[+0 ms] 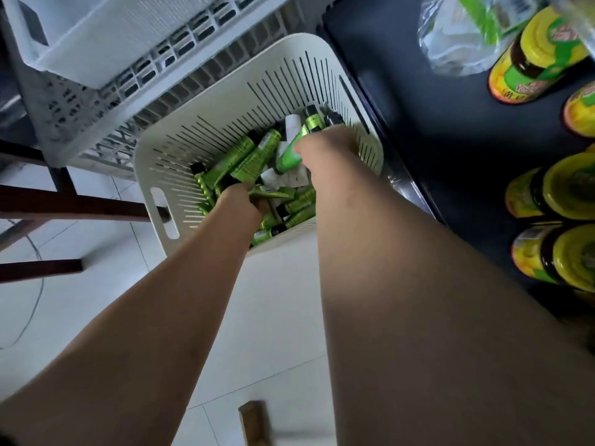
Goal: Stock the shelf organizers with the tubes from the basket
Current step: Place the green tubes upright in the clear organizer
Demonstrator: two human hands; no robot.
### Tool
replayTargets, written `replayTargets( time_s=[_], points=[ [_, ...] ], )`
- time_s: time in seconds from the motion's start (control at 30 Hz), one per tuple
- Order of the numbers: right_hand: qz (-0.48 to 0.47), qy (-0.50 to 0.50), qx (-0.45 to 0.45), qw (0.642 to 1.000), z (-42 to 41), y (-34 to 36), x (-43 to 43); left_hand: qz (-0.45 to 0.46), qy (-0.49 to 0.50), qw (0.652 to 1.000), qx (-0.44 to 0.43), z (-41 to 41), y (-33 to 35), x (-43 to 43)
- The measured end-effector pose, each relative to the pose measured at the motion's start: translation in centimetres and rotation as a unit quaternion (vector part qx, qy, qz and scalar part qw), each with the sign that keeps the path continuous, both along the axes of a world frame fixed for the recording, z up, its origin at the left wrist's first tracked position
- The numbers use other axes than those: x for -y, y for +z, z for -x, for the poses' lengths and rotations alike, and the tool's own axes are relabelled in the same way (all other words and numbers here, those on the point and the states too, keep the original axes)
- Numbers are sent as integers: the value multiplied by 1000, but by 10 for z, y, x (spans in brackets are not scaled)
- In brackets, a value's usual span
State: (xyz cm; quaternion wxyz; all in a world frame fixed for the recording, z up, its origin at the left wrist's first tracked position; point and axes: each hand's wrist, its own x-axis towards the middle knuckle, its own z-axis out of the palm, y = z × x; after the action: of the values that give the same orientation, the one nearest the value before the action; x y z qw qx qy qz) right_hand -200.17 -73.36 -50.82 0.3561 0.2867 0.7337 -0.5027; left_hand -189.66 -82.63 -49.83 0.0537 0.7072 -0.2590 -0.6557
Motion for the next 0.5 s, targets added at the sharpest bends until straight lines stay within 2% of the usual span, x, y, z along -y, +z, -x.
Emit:
replayTargets(
  time_s=[0.03, 0.07, 0.13, 0.2, 0.27, 0.37, 0.43, 0.5],
  points=[
    [20, -6, -3, 1000, 6, 4, 0, 41, -55, 997, -42, 2, -13, 7],
    [41, -13, -23, 999, 11, 7, -1, 72, -64, 995, -8, 1, -19, 11],
    [76, 8, -69, 995, 17, 18, -4, 95, -18, 995, 7, -3, -16, 15],
    [79, 40, -126, 988, 17, 32, -6, 124, -33, 991, -35, -3, -10, 19],
    [36, 92, -204, 974, 13, 47, -6, 142, -93, 983, -72, -5, 10, 19],
    [-29, 141, -318, 937, -2, 81, -9, 219, -211, 949, -82, -9, 38, 19],
    [-38, 134, -348, 927, -15, 110, -11, 271, -255, 923, -101, -9, 63, 16],
    [-42, 132, -370, 919, -26, 140, -14, 286, -272, 911, -122, -9, 93, 11]
  ],
)
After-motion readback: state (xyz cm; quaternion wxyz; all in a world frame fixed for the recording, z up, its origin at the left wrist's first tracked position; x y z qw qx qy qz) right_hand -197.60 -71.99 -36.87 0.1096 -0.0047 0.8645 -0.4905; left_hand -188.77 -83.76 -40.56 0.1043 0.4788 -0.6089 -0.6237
